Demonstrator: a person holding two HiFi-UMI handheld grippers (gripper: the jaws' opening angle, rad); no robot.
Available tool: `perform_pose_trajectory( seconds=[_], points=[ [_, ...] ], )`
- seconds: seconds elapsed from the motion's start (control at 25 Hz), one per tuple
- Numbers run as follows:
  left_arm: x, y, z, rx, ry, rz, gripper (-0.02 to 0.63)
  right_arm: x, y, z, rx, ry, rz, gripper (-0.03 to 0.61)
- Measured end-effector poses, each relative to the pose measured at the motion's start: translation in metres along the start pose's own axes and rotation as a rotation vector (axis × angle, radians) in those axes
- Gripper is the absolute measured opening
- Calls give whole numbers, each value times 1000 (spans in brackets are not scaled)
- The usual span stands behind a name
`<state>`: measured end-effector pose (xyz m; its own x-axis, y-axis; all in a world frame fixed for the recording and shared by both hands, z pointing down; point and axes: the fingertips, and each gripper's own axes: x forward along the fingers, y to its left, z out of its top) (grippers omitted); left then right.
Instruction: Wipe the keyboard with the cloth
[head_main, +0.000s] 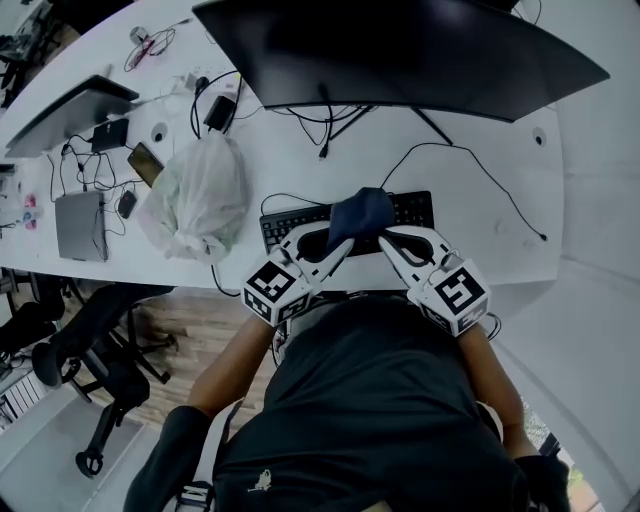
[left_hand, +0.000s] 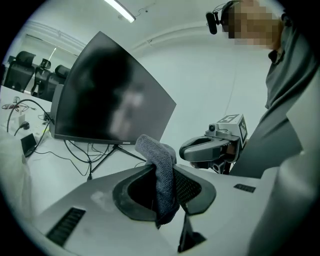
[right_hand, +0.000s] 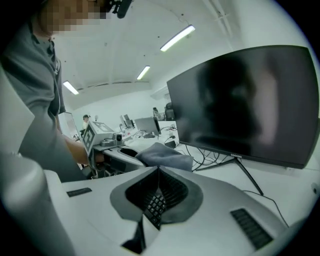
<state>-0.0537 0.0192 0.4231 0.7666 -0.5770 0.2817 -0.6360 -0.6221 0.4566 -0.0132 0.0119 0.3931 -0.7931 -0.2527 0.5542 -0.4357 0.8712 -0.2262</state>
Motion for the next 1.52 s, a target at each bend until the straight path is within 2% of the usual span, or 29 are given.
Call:
perform_pose_trajectory(
  seconds=[0.28,0.56,0.8,1.28,1.52],
  points=[
    [8,-12,16,45,-14,-23,74,3,0,-1,29,-32,0,9],
    [34,-23,15,57,16,-50,74,-2,-17,-23,94,24,-61,9],
    [52,-26,7,37,25,-33,74,-5,-29,-38,149,45,-77,9],
    [75,-18,22,11,-17,-3,74,-5,-38,-56,199,66,-42,9],
    [85,-20,17,-1,-2,-11,74,2,-34,-62,183,82,9,9]
  ],
)
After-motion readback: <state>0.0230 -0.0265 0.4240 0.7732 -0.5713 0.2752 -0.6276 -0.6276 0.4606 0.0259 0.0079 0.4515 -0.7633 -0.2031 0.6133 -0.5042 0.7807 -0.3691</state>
